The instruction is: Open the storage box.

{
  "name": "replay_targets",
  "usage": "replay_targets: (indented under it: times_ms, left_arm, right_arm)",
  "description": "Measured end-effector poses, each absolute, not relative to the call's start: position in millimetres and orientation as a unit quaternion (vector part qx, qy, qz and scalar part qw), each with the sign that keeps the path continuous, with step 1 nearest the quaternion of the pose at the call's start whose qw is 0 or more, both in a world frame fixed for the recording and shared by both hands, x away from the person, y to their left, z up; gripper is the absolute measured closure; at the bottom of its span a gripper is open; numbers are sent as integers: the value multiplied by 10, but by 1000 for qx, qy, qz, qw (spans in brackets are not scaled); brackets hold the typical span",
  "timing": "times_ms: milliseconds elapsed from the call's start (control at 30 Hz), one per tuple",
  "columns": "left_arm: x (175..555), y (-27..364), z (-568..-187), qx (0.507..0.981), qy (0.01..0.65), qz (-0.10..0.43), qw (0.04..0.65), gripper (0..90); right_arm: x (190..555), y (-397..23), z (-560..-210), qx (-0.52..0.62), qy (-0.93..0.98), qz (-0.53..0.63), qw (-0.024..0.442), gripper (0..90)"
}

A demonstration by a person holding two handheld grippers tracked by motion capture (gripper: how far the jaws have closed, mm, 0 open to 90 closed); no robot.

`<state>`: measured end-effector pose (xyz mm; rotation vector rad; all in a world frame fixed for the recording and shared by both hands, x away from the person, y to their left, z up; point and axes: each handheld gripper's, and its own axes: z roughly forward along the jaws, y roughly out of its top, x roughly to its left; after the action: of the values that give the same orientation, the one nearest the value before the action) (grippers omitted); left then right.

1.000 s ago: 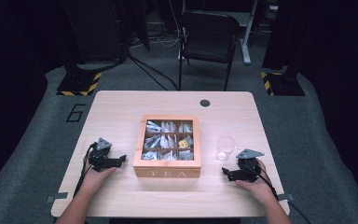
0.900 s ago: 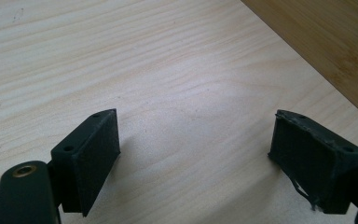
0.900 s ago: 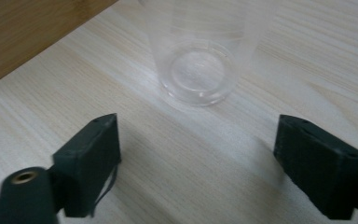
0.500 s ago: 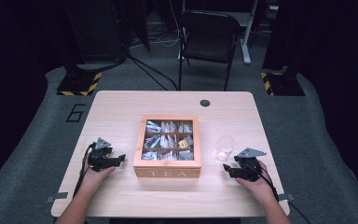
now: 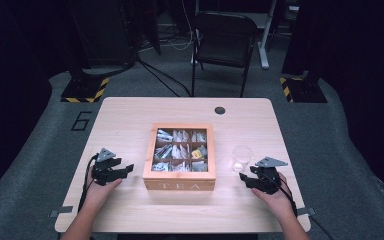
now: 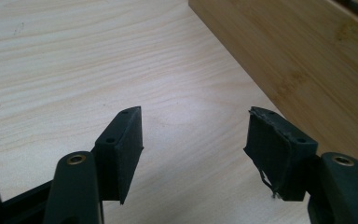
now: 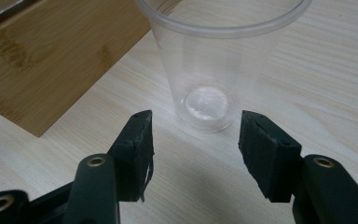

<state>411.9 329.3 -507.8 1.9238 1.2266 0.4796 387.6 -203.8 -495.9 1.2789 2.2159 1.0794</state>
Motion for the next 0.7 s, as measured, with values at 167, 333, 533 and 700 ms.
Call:
replay_targets:
  times_ms: [167, 333, 533, 700]
  left_arm:
    - [4090, 3276, -5045, 757, 483, 186, 400, 392]
    - [4043, 3261, -4988, 755, 478, 184, 410, 408]
    - [3963, 3219, -4867, 750, 469, 190, 426, 409]
    - [3872, 3167, -4798, 750, 462, 192, 432, 410]
  right_arm:
    - [3871, -2035, -4940, 454, 782, 382, 191, 452]
    - [3827, -2038, -4874, 466, 775, 388, 177, 469]
    - [3721, -2024, -4802, 476, 763, 402, 174, 469]
    - [3630, -1989, -4736, 473, 762, 406, 174, 472]
